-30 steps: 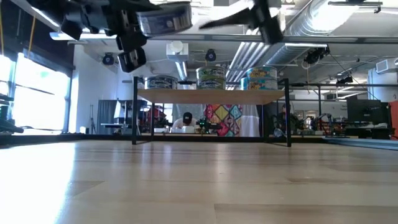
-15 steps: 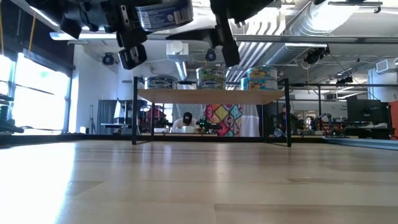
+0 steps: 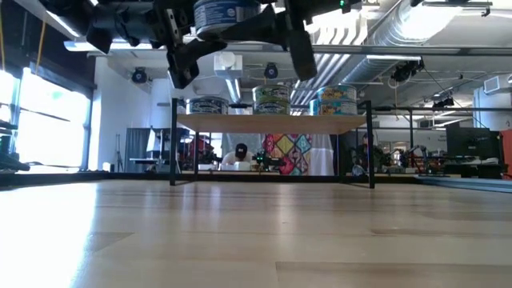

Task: Stack canned seafood by type on shelf
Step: Stack the blue tuna can on top of the blue tuna can on the shelf

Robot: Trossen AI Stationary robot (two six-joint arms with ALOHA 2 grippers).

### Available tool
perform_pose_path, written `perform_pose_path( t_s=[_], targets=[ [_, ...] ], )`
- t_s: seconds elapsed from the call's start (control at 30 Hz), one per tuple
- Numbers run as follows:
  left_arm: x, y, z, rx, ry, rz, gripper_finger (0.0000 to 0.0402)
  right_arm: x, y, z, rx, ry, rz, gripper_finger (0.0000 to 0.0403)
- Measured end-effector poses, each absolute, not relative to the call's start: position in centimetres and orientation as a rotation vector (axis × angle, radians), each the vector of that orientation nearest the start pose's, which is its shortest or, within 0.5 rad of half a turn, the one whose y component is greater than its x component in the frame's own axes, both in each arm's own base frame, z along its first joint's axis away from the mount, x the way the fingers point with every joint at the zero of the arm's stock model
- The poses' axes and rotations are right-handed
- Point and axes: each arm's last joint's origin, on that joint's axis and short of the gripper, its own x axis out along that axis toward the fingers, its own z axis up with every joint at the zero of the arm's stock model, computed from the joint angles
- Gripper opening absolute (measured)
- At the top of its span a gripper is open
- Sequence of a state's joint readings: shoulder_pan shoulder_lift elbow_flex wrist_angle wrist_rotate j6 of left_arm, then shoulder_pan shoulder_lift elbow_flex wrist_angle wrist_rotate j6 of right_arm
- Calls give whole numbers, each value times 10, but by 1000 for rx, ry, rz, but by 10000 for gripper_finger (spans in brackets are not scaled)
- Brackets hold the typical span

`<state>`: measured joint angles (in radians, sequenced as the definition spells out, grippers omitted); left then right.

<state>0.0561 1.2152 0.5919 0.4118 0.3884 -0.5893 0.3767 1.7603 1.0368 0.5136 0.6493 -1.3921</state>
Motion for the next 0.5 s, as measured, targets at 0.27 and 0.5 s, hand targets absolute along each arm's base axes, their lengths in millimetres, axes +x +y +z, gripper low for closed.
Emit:
perform_pose_path(
  t_s=[0.27, 0.5],
  targets=[
    [256, -1, 241, -599, 284, -251, 226, 357, 133, 222, -1521, 329, -50, 126],
    [260, 4, 237, -603, 292, -243, 229, 365, 135, 223, -1628, 362, -71, 124]
  ],
)
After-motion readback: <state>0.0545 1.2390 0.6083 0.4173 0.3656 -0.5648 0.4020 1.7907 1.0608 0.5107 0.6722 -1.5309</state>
